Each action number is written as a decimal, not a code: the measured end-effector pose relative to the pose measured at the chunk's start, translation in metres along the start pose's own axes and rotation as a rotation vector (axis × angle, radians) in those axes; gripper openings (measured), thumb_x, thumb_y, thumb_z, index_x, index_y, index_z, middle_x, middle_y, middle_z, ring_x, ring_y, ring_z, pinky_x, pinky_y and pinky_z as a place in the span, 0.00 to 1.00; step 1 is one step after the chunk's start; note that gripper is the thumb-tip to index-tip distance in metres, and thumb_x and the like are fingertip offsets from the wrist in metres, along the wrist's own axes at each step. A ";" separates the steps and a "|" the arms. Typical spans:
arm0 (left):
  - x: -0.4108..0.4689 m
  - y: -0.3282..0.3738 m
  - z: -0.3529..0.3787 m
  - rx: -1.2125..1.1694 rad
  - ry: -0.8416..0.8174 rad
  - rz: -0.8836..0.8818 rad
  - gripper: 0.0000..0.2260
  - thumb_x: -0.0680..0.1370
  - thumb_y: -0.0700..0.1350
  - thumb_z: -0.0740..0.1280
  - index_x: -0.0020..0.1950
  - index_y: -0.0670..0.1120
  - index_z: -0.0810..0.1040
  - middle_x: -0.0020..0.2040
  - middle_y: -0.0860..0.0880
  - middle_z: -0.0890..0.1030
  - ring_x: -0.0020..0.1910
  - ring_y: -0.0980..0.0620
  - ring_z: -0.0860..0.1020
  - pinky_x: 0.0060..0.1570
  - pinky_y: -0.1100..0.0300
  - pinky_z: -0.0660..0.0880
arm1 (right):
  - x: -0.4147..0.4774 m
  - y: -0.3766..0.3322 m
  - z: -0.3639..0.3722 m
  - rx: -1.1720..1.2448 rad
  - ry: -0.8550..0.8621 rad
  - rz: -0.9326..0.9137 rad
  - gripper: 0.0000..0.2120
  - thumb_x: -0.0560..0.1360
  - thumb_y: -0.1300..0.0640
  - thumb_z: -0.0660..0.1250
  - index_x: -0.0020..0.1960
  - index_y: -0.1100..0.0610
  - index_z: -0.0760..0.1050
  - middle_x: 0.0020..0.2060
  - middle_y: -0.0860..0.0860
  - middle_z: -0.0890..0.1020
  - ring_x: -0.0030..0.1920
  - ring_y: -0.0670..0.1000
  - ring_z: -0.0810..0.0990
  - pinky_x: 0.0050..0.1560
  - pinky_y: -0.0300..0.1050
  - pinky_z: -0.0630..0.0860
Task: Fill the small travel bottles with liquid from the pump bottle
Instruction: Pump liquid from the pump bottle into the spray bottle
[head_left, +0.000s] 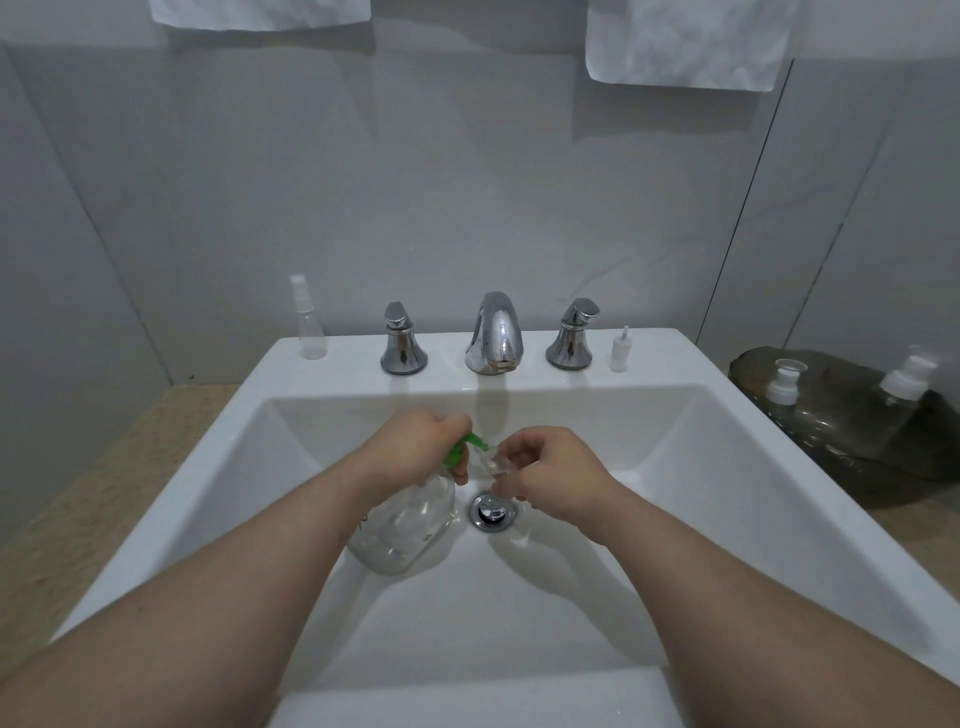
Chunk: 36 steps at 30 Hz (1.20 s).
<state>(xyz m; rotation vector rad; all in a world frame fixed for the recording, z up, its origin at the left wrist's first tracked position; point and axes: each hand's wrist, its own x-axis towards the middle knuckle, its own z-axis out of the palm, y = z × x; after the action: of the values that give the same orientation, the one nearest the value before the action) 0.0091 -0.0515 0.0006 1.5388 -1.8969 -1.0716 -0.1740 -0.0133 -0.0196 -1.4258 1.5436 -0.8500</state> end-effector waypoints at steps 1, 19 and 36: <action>0.000 0.000 0.000 -0.008 0.000 -0.001 0.22 0.83 0.49 0.59 0.35 0.42 0.82 0.37 0.46 0.87 0.27 0.57 0.73 0.37 0.57 0.70 | 0.000 0.000 0.000 0.003 -0.001 0.003 0.13 0.66 0.66 0.78 0.45 0.52 0.82 0.36 0.47 0.80 0.36 0.48 0.79 0.40 0.41 0.75; -0.005 0.005 0.000 -0.026 0.001 -0.042 0.26 0.83 0.60 0.58 0.37 0.43 0.82 0.37 0.45 0.87 0.38 0.49 0.78 0.41 0.55 0.72 | -0.001 -0.002 0.000 0.048 0.018 0.000 0.13 0.66 0.65 0.77 0.46 0.53 0.82 0.41 0.50 0.83 0.37 0.48 0.80 0.39 0.41 0.74; -0.006 0.006 -0.001 -0.040 -0.005 -0.020 0.21 0.83 0.47 0.58 0.36 0.41 0.81 0.38 0.45 0.87 0.26 0.59 0.76 0.34 0.57 0.69 | -0.002 -0.003 0.000 0.013 -0.006 0.019 0.13 0.66 0.65 0.78 0.46 0.52 0.83 0.39 0.50 0.82 0.38 0.49 0.80 0.39 0.41 0.75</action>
<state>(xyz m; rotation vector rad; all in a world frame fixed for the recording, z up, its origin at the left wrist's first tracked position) 0.0082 -0.0455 0.0072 1.5377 -1.8553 -1.1166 -0.1731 -0.0121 -0.0168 -1.4008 1.5425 -0.8425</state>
